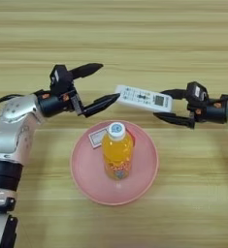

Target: Move the objects on the table

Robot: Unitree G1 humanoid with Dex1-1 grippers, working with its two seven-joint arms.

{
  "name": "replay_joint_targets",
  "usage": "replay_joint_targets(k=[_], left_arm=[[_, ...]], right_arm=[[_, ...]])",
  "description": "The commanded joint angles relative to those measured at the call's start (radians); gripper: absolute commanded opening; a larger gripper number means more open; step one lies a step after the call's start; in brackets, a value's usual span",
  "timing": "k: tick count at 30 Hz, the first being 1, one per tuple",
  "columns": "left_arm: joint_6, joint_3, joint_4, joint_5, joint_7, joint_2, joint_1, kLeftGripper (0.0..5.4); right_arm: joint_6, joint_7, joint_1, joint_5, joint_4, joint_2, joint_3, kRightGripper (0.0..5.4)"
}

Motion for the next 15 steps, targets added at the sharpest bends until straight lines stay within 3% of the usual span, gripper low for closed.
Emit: replay_joint_targets(k=[1, 9, 15], left_arm=[[0.014, 0.003, 0.011, 0.0, -0.009, -0.006, -0.033, 5.4], [0.03, -0.024, 0.001, 0.021, -0.054, 0.017, -0.05, 5.4], [0.041, -0.03, 0.016, 0.033, -0.058, 0.014, -0.08, 5.4]], right_arm=[[0.016, 0.011, -0.038, 0.013, -0.021, -0.013, -0.001, 2.93], [0.048, 0.043, -0.081, 0.01, -0.031, -0.026, 0.013, 2.93], [0.063, 0.056, -0.116, 0.002, -0.015, -0.032, 0.018, 2.93]])
